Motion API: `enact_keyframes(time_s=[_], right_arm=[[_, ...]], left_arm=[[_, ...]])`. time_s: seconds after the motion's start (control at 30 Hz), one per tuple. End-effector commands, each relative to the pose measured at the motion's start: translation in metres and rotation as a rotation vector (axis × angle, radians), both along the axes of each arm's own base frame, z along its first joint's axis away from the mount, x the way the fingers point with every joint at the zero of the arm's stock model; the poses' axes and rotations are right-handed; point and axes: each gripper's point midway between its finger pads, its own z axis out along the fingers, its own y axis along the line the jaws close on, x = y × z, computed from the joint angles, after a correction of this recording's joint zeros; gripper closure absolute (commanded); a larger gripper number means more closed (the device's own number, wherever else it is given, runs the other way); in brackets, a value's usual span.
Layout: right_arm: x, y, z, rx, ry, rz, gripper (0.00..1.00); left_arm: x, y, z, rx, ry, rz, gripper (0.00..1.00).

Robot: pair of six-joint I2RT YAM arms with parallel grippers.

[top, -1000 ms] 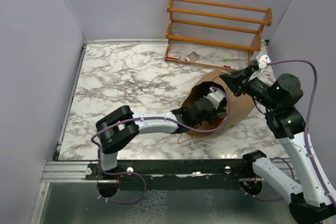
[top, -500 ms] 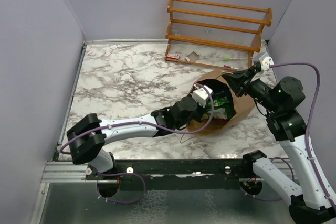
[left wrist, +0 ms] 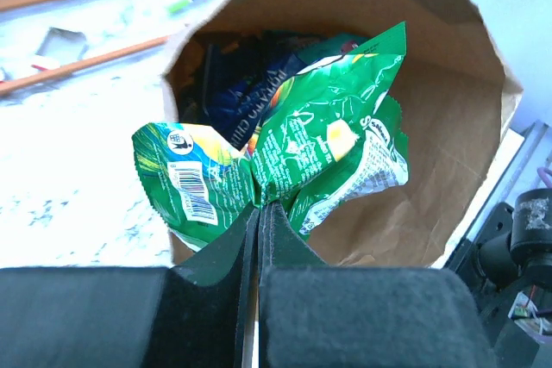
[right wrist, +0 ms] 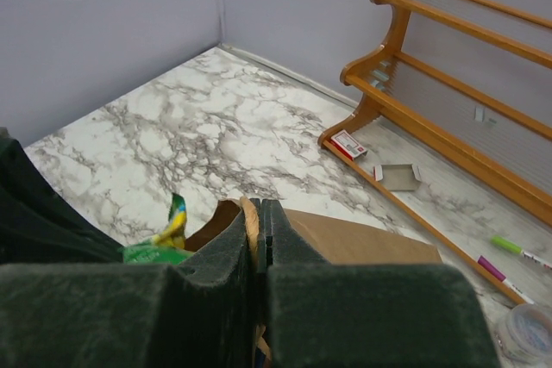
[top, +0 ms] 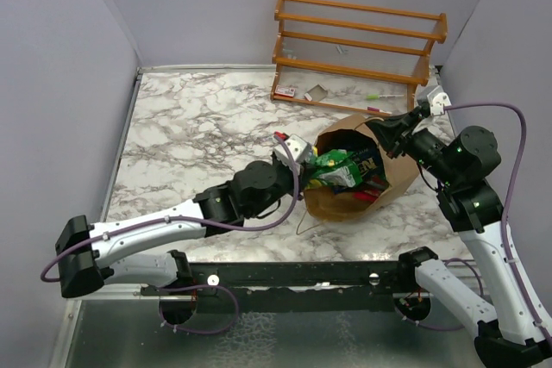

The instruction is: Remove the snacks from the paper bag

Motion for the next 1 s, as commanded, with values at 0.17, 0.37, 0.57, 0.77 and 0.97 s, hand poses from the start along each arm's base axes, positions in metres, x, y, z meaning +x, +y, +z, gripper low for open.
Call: enact_keyframes(time_s=[0.17, 0.37, 0.57, 0.77, 0.97], right_arm=[[0.002, -0.003, 0.011, 0.024, -0.038, -0.027, 0.98], [0.003, -0.003, 0.011, 0.024, -0.037, -0.024, 0.98], [0.004, -0.002, 0.01, 0.016, -0.029, -0.021, 0.98], [0.003, -0.002, 0.01, 0.015, -0.026, -0.018, 0.98], [0.002, -0.002, 0.011, 0.016, -0.03, -0.02, 0.98]], left_arm=[[0.019, 0.071, 0.054, -0.039, -0.137, 0.246, 1.0], [0.048, 0.123, 0.044, 0.025, -0.091, 0.51, 1.0], [0.08, 0.168, 0.006, -0.013, 0.134, 0.648, 1.0], [0.103, 0.233, -0.034, -0.015, 0.303, 0.839, 1.0], [0.112, 0.309, -0.086, -0.038, 0.509, 0.995, 1.0]])
